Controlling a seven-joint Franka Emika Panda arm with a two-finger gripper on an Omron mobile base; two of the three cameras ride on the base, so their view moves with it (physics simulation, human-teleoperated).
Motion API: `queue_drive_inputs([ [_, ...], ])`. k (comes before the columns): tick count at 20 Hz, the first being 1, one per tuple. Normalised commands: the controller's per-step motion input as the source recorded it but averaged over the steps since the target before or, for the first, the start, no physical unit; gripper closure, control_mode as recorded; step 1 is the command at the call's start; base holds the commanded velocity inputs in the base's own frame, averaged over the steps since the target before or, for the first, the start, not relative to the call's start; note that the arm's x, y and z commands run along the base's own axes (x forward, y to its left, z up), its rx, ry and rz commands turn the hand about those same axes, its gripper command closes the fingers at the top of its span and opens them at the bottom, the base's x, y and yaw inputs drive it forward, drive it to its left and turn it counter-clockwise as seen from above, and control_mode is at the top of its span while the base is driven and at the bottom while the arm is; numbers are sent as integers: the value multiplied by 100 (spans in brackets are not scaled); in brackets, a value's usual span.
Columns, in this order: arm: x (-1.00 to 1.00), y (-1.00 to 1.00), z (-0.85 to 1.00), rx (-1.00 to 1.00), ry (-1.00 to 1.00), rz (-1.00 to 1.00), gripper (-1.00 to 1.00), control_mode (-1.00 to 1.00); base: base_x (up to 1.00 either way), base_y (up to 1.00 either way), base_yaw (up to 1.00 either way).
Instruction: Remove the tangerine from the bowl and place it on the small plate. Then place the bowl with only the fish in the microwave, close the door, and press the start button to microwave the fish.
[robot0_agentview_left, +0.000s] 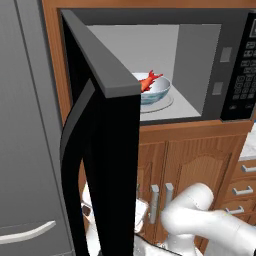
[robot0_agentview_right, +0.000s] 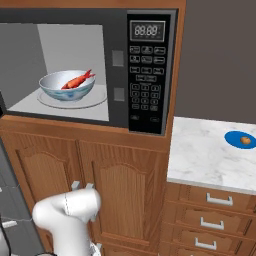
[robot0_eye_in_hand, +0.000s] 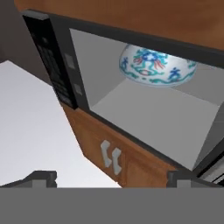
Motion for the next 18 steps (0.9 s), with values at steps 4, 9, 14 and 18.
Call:
queue_drive_inputs([
  [4, -16, 72, -30, 0, 9, 10, -100, -100, 0, 0, 0],
  [9, -10, 56, 13, 0, 0, 6, -100, -100, 0, 0, 0],
  [14, -25, 3, 64, 12, -11, 1, -100, -100, 0, 0, 0],
  [18, -41, -30, 55, 23, -16, 0, -100, -100, 0, 0, 0],
])
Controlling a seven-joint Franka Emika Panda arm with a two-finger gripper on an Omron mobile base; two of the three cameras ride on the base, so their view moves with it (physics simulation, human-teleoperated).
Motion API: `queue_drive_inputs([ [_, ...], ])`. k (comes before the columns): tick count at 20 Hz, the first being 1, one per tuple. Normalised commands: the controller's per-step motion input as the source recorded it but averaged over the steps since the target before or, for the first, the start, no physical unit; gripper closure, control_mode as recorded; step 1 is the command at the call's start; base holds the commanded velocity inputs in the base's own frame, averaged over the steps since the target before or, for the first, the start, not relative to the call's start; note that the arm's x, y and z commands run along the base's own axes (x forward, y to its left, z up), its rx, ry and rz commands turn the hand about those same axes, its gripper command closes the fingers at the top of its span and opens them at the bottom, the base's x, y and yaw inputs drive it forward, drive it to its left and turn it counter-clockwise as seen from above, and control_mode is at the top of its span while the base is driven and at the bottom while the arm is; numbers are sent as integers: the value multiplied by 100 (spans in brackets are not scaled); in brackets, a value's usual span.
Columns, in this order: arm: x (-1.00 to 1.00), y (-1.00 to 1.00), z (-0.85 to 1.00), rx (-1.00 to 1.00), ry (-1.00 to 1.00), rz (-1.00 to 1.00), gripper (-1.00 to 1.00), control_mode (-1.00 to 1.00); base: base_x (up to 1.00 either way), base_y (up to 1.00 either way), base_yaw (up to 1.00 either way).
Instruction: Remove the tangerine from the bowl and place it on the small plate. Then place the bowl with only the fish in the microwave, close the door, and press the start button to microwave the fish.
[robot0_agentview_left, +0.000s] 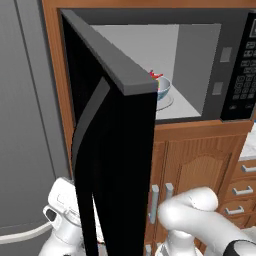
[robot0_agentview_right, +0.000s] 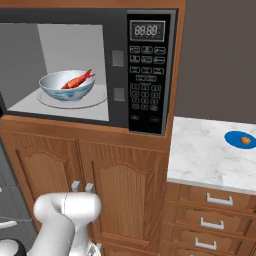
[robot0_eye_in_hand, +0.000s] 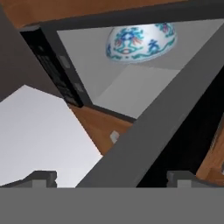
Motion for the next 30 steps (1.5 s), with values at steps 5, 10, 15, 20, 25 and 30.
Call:
queue_drive_inputs([
  [5, -47, -68, 59, 33, -15, 0, -100, -100, 0, 0, 0],
  [10, -6, -97, 74, 39, -4, 10, -100, -100, 0, 0, 0],
  [15, -11, -100, 51, 52, 0, 19, -100, -100, 0, 0, 0],
  [20, -17, -100, 27, 53, 0, 24, -100, -100, 0, 0, 0],
  [25, -2, -100, 23, 47, 0, 28, -100, -100, 0, 0, 0],
  [30, 5, -81, 28, 40, 0, 38, -100, -100, 0, 0, 0],
])
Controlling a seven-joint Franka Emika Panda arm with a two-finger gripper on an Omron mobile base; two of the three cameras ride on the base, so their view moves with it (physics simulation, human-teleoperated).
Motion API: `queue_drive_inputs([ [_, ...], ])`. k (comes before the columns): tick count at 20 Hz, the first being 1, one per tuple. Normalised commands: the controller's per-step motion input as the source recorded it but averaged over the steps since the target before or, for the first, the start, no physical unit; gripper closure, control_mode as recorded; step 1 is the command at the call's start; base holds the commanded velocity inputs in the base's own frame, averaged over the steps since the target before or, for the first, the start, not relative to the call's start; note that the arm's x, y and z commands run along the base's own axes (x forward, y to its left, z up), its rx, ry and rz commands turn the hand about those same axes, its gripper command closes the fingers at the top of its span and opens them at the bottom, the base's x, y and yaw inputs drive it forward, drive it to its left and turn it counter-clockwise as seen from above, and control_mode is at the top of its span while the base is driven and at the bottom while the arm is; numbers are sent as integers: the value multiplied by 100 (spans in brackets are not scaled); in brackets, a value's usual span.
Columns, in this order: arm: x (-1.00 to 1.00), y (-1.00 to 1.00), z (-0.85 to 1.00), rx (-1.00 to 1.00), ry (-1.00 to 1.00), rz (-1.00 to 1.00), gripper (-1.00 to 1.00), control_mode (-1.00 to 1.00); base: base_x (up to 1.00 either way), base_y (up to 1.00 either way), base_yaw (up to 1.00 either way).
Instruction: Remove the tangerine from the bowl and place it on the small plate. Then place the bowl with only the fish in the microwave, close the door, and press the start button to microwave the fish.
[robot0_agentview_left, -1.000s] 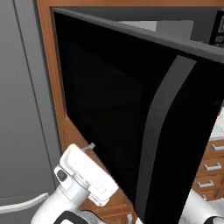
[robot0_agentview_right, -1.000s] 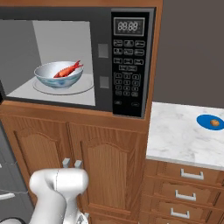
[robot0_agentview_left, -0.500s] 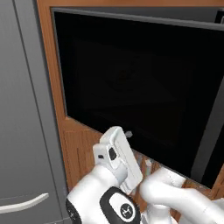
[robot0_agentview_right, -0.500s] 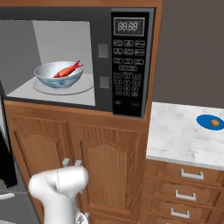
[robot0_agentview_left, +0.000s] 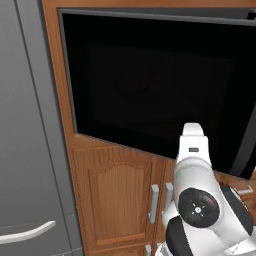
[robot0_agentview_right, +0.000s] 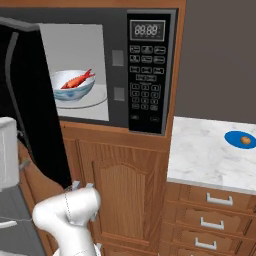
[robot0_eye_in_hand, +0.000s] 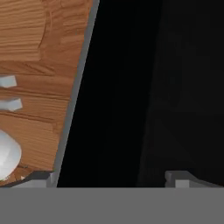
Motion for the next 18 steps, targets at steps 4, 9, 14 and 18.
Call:
queue_drive_inputs([
  [4, 27, -65, 40, 34, 5, 39, -100, -100, 0, 0, 0],
  [9, 52, -32, 14, 13, 17, 27, -100, -100, 0, 0, 0],
  [14, 77, -14, -1, 1, 10, 18, -100, -100, 0, 0, 0],
  [18, 78, 0, -3, 0, 5, 7, -100, -100, 0, 0, 0],
])
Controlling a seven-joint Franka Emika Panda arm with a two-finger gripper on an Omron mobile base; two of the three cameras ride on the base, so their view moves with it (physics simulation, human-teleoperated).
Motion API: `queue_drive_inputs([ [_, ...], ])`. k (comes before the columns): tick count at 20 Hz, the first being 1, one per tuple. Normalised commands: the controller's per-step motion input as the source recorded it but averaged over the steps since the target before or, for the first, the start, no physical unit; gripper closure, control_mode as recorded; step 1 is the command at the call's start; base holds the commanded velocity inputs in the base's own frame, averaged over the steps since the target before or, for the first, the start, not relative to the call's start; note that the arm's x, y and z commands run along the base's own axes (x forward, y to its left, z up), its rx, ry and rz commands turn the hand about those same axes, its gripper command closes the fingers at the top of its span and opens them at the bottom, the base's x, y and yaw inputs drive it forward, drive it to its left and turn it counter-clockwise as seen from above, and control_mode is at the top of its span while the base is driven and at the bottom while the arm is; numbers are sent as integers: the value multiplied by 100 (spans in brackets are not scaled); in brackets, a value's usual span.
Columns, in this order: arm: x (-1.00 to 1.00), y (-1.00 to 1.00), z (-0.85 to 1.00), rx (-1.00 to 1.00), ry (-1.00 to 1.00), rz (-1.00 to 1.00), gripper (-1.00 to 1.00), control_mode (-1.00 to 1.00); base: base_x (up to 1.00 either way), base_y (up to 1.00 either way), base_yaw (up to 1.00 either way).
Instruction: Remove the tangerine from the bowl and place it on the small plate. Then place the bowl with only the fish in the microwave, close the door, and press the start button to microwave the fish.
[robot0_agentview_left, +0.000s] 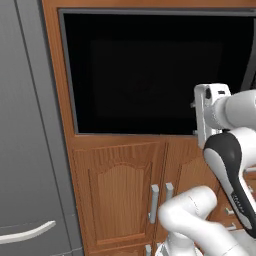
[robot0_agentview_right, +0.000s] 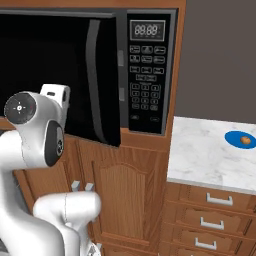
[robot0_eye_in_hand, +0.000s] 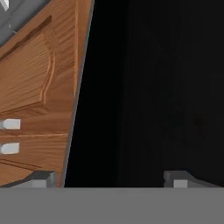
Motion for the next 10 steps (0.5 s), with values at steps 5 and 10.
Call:
queue_drive_inputs([
  [5, 54, 0, 0, 0, 8, 1, -100, -100, 0, 0, 0],
  [10, 48, 0, -1, 0, 12, 3, -100, -100, 0, 0, 0],
])
